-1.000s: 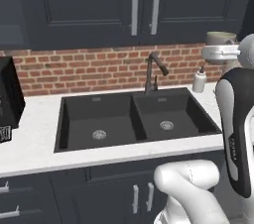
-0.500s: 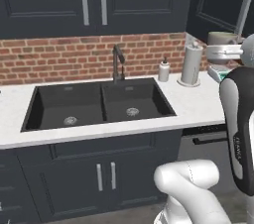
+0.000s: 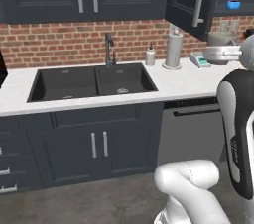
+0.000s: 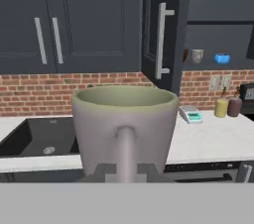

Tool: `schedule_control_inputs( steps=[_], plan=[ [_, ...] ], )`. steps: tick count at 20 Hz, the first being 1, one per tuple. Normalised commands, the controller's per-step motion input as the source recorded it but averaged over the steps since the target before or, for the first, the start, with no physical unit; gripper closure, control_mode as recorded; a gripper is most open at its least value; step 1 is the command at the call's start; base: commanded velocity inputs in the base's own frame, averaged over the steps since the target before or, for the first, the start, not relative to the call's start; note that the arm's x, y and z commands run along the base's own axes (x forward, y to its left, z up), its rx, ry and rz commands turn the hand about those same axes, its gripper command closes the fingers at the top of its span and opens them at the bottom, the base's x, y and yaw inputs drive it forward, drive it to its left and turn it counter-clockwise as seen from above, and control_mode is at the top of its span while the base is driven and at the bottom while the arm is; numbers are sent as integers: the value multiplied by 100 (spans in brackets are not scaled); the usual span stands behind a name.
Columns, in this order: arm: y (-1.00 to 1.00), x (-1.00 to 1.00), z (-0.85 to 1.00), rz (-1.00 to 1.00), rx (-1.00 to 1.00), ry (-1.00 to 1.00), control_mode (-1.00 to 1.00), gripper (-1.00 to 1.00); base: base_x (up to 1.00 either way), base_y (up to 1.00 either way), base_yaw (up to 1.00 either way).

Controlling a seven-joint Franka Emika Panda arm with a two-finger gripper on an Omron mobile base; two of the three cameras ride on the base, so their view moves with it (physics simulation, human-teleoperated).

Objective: Gather all objects into one cabinet and sort the glasses and bowls to opposite sides.

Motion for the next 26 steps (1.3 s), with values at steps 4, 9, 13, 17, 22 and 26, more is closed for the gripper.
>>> schedule_control_inputs(
  steps=[4,9,13,17,22,26],
  plan=[
    [0,0,0,0,0,0,100,100,-8,-71,-8],
    [0,0,0,0,0,0,100,100,0,-84,-8],
    [0,0,0,0,0,0,100,100,-9,-67,-5],
    [0,0,0,0,0,0,100,100,-4,-28,0],
    [0,0,0,0,0,0,100,100,17,-3,0],
    [0,0,0,0,0,0,100,100,85,-37,-2]
  ],
)
